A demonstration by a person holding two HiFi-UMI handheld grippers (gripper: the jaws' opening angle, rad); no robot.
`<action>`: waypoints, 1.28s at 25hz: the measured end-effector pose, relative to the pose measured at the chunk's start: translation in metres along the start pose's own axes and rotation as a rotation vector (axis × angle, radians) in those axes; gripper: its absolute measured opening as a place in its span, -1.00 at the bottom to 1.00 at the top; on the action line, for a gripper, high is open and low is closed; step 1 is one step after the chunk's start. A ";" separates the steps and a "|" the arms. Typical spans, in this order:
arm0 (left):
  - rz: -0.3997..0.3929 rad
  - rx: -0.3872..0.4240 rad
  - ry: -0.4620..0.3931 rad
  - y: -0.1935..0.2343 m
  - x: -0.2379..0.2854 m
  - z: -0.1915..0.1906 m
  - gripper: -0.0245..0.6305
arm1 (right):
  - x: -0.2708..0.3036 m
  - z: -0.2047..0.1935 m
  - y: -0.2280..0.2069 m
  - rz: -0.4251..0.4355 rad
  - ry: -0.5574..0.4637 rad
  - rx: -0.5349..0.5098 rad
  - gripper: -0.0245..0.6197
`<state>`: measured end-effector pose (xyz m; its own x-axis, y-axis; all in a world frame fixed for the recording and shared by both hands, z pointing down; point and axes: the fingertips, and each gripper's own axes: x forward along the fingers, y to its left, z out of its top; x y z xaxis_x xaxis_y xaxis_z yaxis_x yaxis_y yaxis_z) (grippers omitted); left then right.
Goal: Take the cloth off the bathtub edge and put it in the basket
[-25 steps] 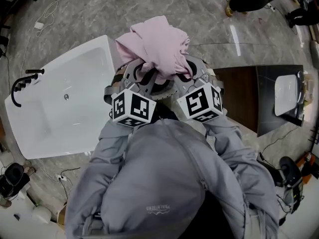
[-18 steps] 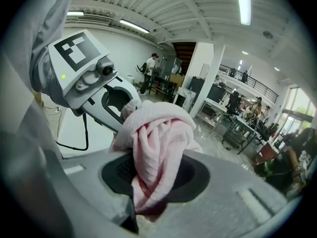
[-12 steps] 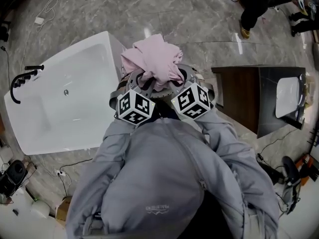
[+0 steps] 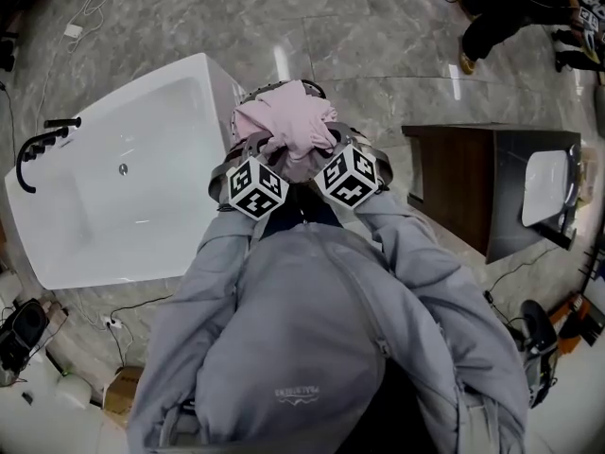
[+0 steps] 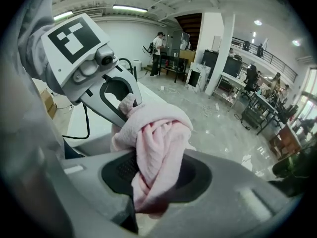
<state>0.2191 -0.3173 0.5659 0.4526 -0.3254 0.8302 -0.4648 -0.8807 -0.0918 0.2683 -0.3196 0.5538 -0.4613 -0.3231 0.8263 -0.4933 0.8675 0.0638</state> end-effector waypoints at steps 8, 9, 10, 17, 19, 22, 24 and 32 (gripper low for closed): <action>-0.030 -0.025 0.073 0.009 0.017 -0.017 -0.27 | 0.022 -0.023 -0.014 0.011 0.057 0.122 -0.49; -0.035 -0.032 0.077 0.008 0.018 -0.019 -0.27 | 0.022 -0.023 -0.014 0.015 0.059 0.119 -0.49; -0.038 -0.038 0.079 0.008 0.018 -0.021 -0.26 | 0.022 -0.022 -0.014 0.015 0.061 0.112 -0.48; -0.061 -0.061 0.086 -0.003 0.019 -0.032 -0.26 | 0.022 -0.023 -0.009 0.034 0.056 0.119 -0.48; -0.060 -0.061 0.085 -0.005 0.018 -0.032 -0.26 | 0.022 -0.023 -0.005 0.038 0.055 0.123 -0.48; -0.044 -0.065 0.072 -0.006 0.015 -0.030 -0.27 | 0.020 -0.024 0.000 0.038 0.051 0.101 -0.48; -0.017 -0.061 0.052 -0.003 0.013 -0.027 -0.43 | 0.018 -0.021 0.003 0.034 0.032 0.079 -0.48; 0.149 -0.071 -0.118 0.013 -0.026 0.004 -0.91 | -0.024 0.019 -0.007 -0.078 -0.165 0.116 -0.91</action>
<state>0.2043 -0.3211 0.5408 0.4593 -0.4920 0.7396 -0.5841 -0.7946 -0.1658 0.2692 -0.3252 0.5231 -0.5282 -0.4535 0.7178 -0.6096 0.7910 0.0512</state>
